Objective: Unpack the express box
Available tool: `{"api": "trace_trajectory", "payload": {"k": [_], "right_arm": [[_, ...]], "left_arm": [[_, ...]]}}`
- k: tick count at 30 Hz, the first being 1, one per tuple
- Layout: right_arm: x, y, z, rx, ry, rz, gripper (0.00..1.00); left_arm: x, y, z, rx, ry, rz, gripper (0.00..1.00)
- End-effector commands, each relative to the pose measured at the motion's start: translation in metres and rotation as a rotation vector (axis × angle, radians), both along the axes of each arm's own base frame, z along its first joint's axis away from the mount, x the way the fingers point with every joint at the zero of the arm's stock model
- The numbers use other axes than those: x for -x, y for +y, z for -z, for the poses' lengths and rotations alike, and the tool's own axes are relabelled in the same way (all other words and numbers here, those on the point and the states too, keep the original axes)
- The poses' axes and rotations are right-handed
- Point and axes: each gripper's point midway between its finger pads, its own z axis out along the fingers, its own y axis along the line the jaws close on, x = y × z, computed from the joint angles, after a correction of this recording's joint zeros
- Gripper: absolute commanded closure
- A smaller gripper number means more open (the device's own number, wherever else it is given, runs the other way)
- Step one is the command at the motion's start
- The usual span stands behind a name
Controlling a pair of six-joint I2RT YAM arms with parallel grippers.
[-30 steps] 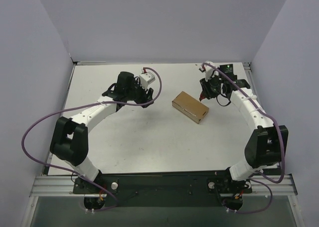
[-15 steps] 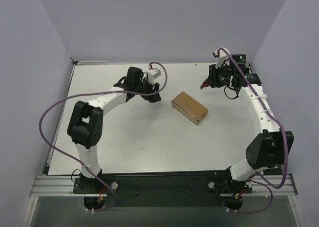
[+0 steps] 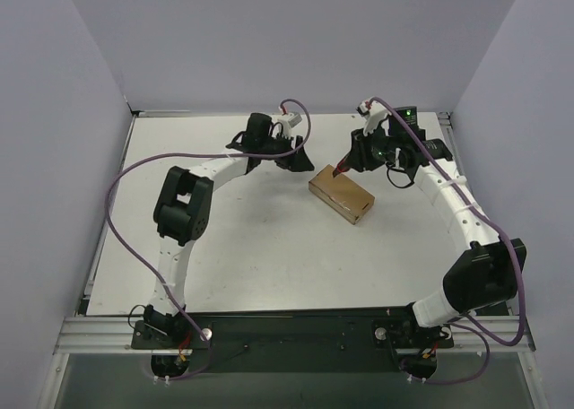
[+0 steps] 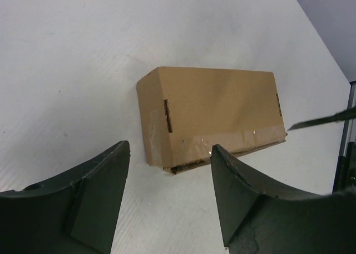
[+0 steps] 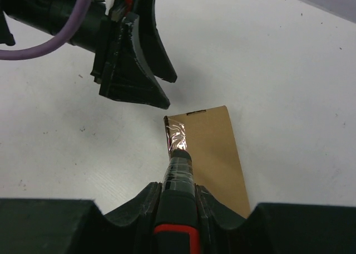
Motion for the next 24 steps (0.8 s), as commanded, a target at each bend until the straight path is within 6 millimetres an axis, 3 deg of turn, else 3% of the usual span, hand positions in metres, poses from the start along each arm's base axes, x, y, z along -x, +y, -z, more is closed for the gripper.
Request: {"api": "trace_trajectory", "payload": {"k": [1, 5, 6, 13, 18, 24], "right_arm": [[0.011, 0.017, -0.020, -0.012, -0.076, -0.078, 1.00], [0.016, 0.027, -0.018, -0.024, -0.113, -0.110, 1.00], [0.019, 0.028, -0.009, -0.014, -0.113, -0.124, 1.00], [0.011, 0.041, -0.002, 0.001, -0.192, -0.171, 1.00], [-0.005, 0.051, -0.001, -0.015, -0.244, -0.159, 1.00], [-0.006, 0.069, 0.014, -0.022, -0.277, -0.209, 1.00]], "left_arm": [[-0.010, -0.030, -0.016, 0.093, -0.008, 0.007, 0.30], [-0.012, -0.039, -0.002, 0.080, 0.019, 0.008, 0.31], [-0.012, -0.040, 0.001, 0.083, 0.040, -0.001, 0.30], [-0.010, -0.032, 0.039, -0.012, 0.079, -0.046, 0.30], [-0.006, -0.034, 0.047, -0.021, 0.100, -0.051, 0.31], [-0.005, -0.028, 0.055, -0.026, 0.137, -0.074, 0.31]]}}
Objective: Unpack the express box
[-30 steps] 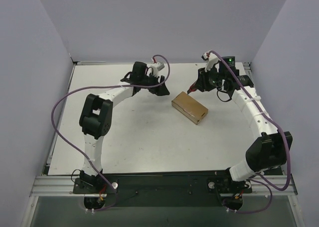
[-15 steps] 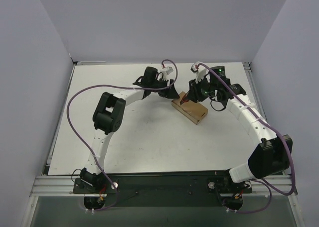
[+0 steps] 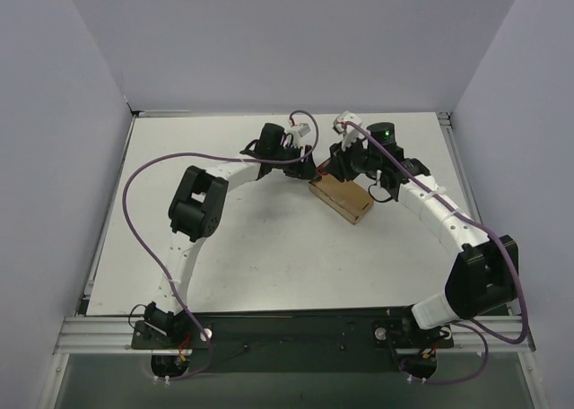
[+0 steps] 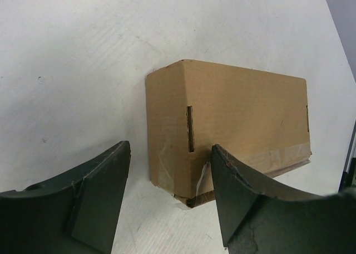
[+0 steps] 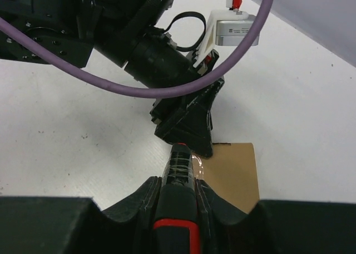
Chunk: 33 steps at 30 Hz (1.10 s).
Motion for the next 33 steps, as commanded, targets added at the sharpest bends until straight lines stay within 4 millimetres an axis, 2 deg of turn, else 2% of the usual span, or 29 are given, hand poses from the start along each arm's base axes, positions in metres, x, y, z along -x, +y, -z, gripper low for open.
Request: {"api": "trace_trajectory", "payload": {"k": [1, 5, 10, 13, 20, 26, 28, 29, 32, 33], "right_arm": [[-0.009, 0.020, -0.004, -0.027, -0.106, -0.064, 1.00], [-0.002, 0.028, 0.005, 0.006, -0.136, -0.109, 1.00], [-0.005, 0.027, 0.002, 0.035, -0.203, -0.115, 1.00], [-0.003, 0.030, 0.003, 0.036, -0.187, -0.138, 1.00], [0.012, 0.029, -0.014, 0.023, -0.164, -0.162, 1.00], [0.016, 0.011, -0.024, 0.049, -0.196, -0.115, 1.00], [0.011, 0.002, -0.029, 0.037, -0.190, -0.054, 1.00], [0.005, -0.009, -0.034, 0.035, -0.196, 0.001, 1.00], [-0.007, -0.030, -0.037, 0.024, -0.185, 0.125, 1.00], [-0.013, -0.040, -0.036, 0.024, -0.178, 0.166, 1.00]], "left_arm": [[-0.004, 0.002, 0.002, -0.004, 0.006, -0.029, 0.31], [-0.003, 0.004, 0.005, -0.013, 0.008, -0.035, 0.32], [-0.001, 0.002, 0.005, -0.013, 0.009, -0.031, 0.32], [0.000, 0.002, 0.007, -0.014, 0.017, -0.032, 0.32], [0.003, 0.000, 0.002, 0.022, 0.053, -0.035, 0.35], [0.004, -0.002, -0.019, 0.081, 0.068, -0.030, 0.36], [0.004, 0.007, -0.028, 0.088, 0.069, -0.041, 0.37], [0.006, 0.011, -0.031, 0.091, 0.071, -0.041, 0.37], [0.020, 0.028, -0.034, 0.086, 0.094, -0.039, 0.38], [0.024, 0.033, -0.042, 0.086, 0.091, -0.040, 0.39]]}}
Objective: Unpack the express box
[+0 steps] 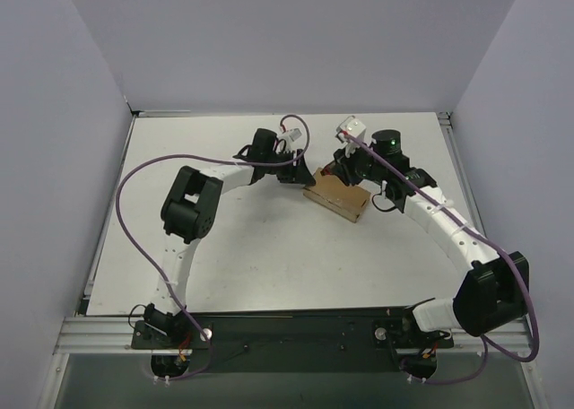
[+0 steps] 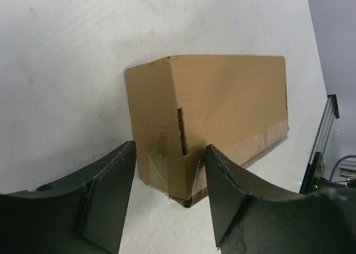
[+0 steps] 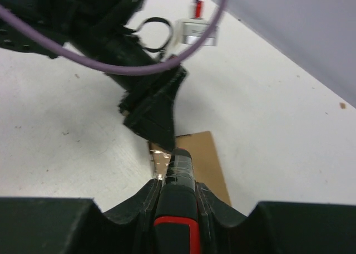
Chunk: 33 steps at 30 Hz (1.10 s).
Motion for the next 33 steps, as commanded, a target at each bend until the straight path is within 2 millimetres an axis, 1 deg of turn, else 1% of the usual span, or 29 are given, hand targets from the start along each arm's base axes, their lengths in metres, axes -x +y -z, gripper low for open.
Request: {"api": "trace_trajectory", "payload": {"k": [1, 2, 3, 4, 5, 6, 8, 9, 10, 11, 12, 13, 14, 15, 16, 17, 18, 20, 21, 23, 25, 27, 31, 33], "right_arm": [[-0.026, -0.035, -0.030, -0.050, -0.066, 0.188, 1.00], [-0.030, -0.041, -0.027, -0.045, -0.062, 0.206, 1.00], [-0.033, -0.047, -0.025, -0.048, -0.062, 0.223, 1.00], [-0.034, -0.048, -0.024, -0.049, -0.064, 0.221, 1.00], [-0.035, -0.047, -0.026, -0.048, -0.078, 0.210, 1.00], [-0.035, -0.042, -0.027, -0.054, -0.088, 0.183, 1.00], [-0.032, -0.032, -0.027, -0.045, -0.106, 0.134, 1.00], [-0.030, -0.027, -0.028, -0.049, -0.106, 0.112, 1.00], [-0.026, -0.017, -0.031, -0.062, -0.104, 0.075, 1.00], [-0.024, -0.014, -0.029, -0.065, -0.094, 0.061, 1.00], [-0.023, -0.010, -0.030, -0.070, -0.090, 0.048, 1.00], [-0.019, -0.001, -0.029, -0.076, -0.082, 0.016, 1.00], [-0.018, 0.002, -0.027, -0.081, -0.082, 0.010, 1.00], [-0.018, 0.007, -0.025, -0.086, -0.084, 0.006, 1.00], [-0.017, 0.012, -0.022, -0.088, -0.086, -0.006, 1.00], [-0.014, 0.020, -0.017, -0.091, -0.080, -0.033, 1.00], [-0.013, 0.023, -0.015, -0.092, -0.078, -0.045, 1.00], [-0.009, 0.031, -0.009, -0.099, -0.059, -0.078, 1.00], [-0.007, 0.034, -0.007, -0.098, -0.054, -0.095, 1.00], [-0.003, 0.037, -0.005, -0.094, -0.051, -0.121, 1.00], [0.002, 0.041, -0.006, -0.090, -0.051, -0.169, 1.00], [0.007, 0.043, 0.000, -0.080, -0.032, -0.198, 1.00], [0.009, 0.042, 0.008, -0.060, -0.025, -0.215, 1.00], [0.008, 0.043, 0.012, -0.050, -0.026, -0.226, 1.00]], "left_arm": [[0.015, 0.026, -0.037, 0.028, -0.016, 0.000, 0.39], [0.016, 0.032, -0.038, 0.023, -0.025, -0.003, 0.39], [0.018, 0.036, -0.051, 0.026, -0.047, -0.003, 0.39], [0.020, 0.041, -0.052, 0.018, -0.053, -0.006, 0.39], [0.017, 0.046, -0.058, 0.013, -0.080, -0.008, 0.39], [0.016, 0.049, -0.071, 0.017, -0.111, -0.011, 0.37], [0.008, 0.052, -0.086, 0.019, -0.162, -0.021, 0.35], [0.005, 0.052, -0.090, 0.021, -0.175, -0.023, 0.35], [0.002, 0.049, -0.092, 0.026, -0.185, -0.015, 0.35], [-0.005, 0.042, -0.107, 0.048, -0.223, -0.001, 0.35], [-0.004, 0.036, -0.094, 0.032, -0.186, 0.013, 0.35], [-0.008, 0.032, -0.094, 0.034, -0.195, 0.019, 0.39], [-0.010, 0.027, -0.092, 0.035, -0.207, 0.032, 0.42], [-0.018, 0.021, -0.087, 0.032, -0.216, 0.035, 0.45], [-0.020, 0.015, -0.084, 0.028, -0.227, 0.046, 0.59], [-0.023, 0.012, -0.081, 0.030, -0.226, 0.047, 0.70], [-0.027, 0.007, -0.078, 0.045, -0.229, 0.058, 0.79], [-0.027, 0.000, -0.075, 0.057, -0.220, 0.075, 1.00], [-0.031, -0.006, -0.077, 0.079, -0.248, 0.088, 1.00], [-0.025, -0.013, -0.080, 0.110, -0.234, 0.117, 1.00], [-0.020, -0.018, -0.078, 0.129, -0.219, 0.134, 1.00], [-0.014, -0.022, -0.075, 0.143, -0.203, 0.154, 1.00], [0.000, -0.030, -0.064, 0.145, -0.162, 0.180, 1.00], [0.001, -0.031, -0.060, 0.137, -0.155, 0.176, 1.00]]}}
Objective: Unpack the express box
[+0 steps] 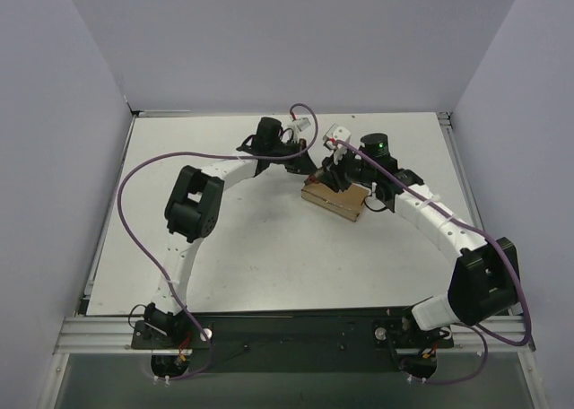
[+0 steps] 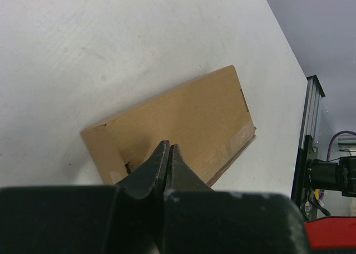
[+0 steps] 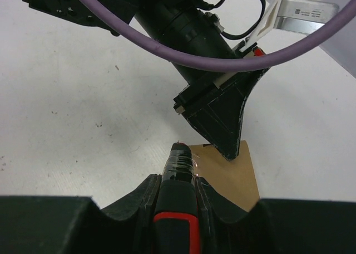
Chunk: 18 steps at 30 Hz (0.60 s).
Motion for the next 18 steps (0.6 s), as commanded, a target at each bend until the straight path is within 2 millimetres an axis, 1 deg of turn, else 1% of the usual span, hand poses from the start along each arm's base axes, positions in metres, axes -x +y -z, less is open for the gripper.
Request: {"api": "trace_trajectory", "payload": {"k": [1, 3, 9, 14, 18], "right_arm": [[-0.001, 0.012, -0.005, -0.009, -0.061, -0.090, 1.00], [-0.004, 0.012, -0.001, 0.012, -0.083, -0.103, 1.00], [-0.009, 0.012, 0.003, 0.026, -0.108, -0.140, 1.00], [-0.006, 0.015, 0.007, 0.031, -0.104, -0.179, 1.00], [-0.007, 0.016, 0.009, 0.040, -0.111, -0.202, 1.00]], "left_arm": [[0.005, -0.013, -0.018, 0.050, -0.050, 0.040, 1.00], [0.005, -0.011, -0.012, 0.028, -0.044, 0.030, 1.00], [0.008, -0.009, 0.004, -0.015, -0.034, 0.030, 1.00], [0.009, -0.008, 0.010, -0.027, -0.025, 0.023, 1.00], [0.009, -0.009, 0.010, -0.028, -0.024, 0.024, 1.00]]}}
